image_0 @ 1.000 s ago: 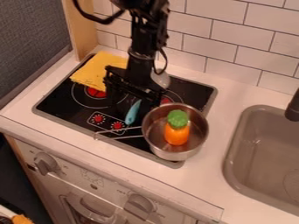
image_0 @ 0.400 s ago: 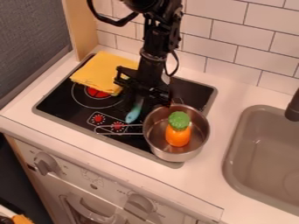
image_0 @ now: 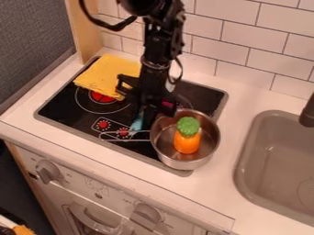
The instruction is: Move the blue spoon to the bottom of the yellow cloth
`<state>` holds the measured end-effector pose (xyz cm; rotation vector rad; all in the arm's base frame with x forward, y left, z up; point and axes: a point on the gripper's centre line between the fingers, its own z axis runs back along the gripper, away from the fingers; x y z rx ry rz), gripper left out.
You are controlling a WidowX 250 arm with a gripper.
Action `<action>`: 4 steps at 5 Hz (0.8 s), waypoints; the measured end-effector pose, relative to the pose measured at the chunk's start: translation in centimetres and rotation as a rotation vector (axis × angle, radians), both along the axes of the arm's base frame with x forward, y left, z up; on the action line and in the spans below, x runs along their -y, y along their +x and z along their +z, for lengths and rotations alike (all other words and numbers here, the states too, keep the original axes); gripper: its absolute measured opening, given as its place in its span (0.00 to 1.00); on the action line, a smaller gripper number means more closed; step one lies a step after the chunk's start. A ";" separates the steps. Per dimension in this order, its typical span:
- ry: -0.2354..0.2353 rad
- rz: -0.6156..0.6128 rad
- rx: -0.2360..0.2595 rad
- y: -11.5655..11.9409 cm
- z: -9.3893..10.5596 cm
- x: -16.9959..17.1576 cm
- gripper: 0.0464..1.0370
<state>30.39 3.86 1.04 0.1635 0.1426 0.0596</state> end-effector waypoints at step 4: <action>-0.028 -0.019 0.096 -6.0 3.3 -7.2 0.27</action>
